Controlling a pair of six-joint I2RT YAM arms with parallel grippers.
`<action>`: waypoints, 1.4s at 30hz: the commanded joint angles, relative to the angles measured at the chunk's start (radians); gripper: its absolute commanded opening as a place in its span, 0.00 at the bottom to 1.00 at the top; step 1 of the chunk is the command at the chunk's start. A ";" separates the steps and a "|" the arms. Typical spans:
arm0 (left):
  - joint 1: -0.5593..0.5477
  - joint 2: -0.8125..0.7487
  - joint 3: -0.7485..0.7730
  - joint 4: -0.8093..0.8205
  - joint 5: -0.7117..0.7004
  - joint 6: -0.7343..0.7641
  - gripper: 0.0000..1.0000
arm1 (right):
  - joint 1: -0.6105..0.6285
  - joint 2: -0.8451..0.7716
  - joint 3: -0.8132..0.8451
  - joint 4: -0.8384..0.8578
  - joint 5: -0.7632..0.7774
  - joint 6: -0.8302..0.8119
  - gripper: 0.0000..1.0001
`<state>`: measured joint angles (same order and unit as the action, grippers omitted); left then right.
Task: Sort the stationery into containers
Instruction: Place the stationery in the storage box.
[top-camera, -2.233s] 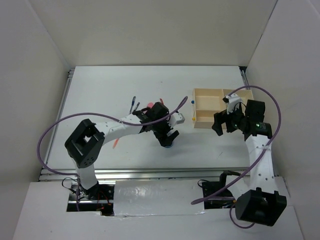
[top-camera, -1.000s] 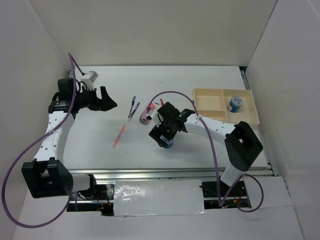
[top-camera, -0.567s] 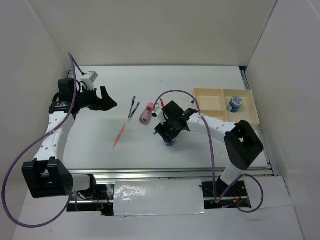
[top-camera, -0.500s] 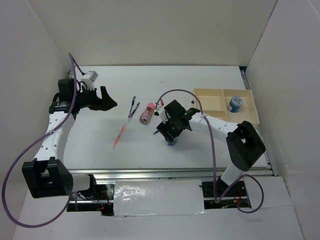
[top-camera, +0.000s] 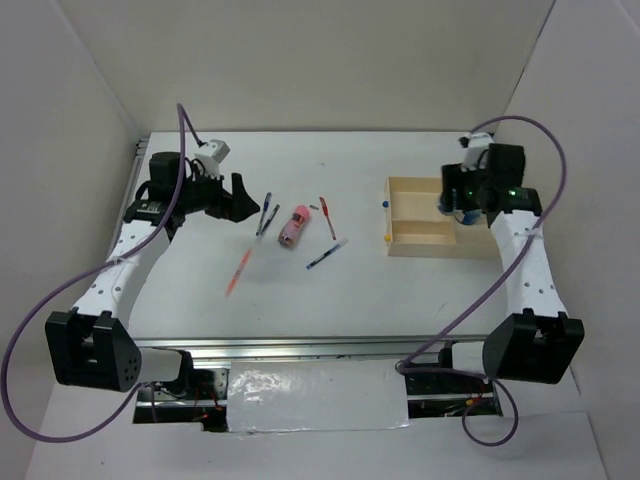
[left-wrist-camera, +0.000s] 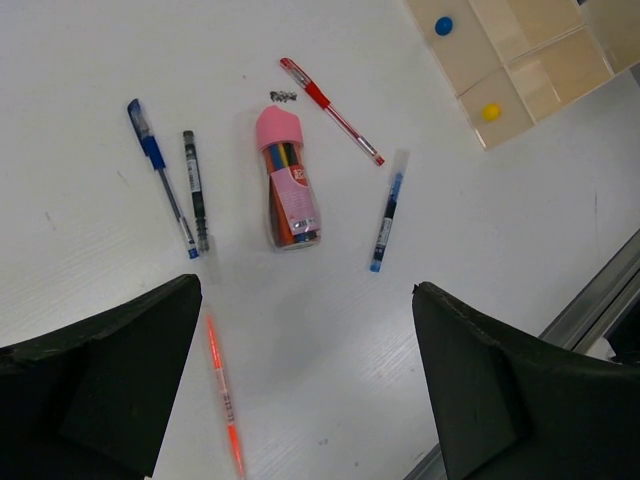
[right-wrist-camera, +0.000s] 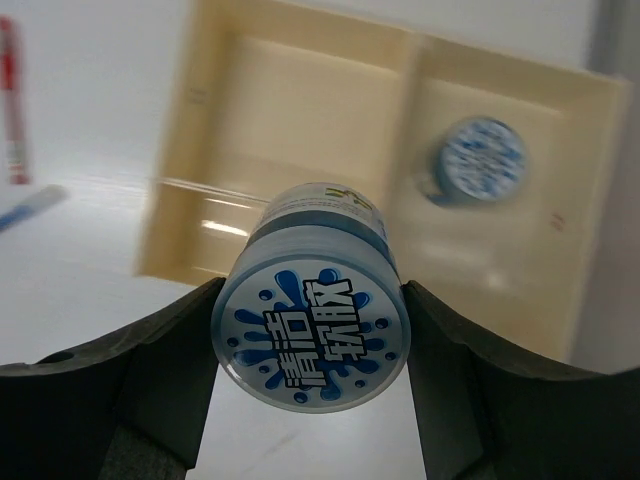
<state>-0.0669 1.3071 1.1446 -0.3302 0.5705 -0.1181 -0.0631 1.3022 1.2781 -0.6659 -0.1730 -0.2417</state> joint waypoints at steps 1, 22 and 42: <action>-0.036 0.038 0.014 0.071 -0.035 -0.043 0.99 | -0.162 0.031 0.021 -0.044 0.006 -0.088 0.41; -0.068 0.138 0.015 0.066 -0.156 -0.012 0.99 | -0.411 0.400 0.038 0.180 0.020 -0.114 0.48; -0.404 0.624 0.369 0.004 -0.566 0.163 0.86 | -0.330 0.272 0.050 0.089 0.001 -0.021 1.00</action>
<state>-0.4656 1.8717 1.4105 -0.3183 0.0696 0.0265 -0.4297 1.7271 1.2709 -0.5228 -0.1349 -0.2890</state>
